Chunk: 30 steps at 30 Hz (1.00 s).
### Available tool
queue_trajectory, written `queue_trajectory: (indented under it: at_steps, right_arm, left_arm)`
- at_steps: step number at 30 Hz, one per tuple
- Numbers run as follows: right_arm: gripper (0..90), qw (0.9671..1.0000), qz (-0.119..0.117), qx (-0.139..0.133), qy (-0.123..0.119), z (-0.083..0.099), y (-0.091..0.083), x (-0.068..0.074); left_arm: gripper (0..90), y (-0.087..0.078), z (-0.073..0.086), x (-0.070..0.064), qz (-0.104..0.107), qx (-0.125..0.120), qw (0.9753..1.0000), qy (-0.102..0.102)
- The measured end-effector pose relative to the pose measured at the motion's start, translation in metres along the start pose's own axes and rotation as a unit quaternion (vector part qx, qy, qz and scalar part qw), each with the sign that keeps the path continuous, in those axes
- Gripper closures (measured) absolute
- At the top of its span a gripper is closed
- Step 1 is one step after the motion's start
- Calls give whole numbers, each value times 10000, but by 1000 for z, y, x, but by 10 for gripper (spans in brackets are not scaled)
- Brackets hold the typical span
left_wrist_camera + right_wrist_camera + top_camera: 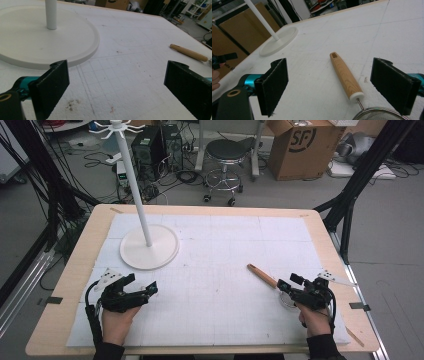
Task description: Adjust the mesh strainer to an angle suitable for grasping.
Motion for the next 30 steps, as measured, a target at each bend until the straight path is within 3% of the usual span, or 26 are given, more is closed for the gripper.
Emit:
queue_trajectory:
  at_steps: [30]
  right_arm:
    - [156, 9999, -68, 110, -19, 1, 2, 0]
  left_arm:
    - [70, 3, 2, -2, -119, 52, 9999, 104]
Point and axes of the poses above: each handheld gripper's, and its own axes: y roughly forward along the jaws, z roughly out of its underside, x roughly to its left, the point moved 5 cm from there along y, roughly forward along the jaws, and after that the axes turned 13 degrees about x, right-handed, at the moved point
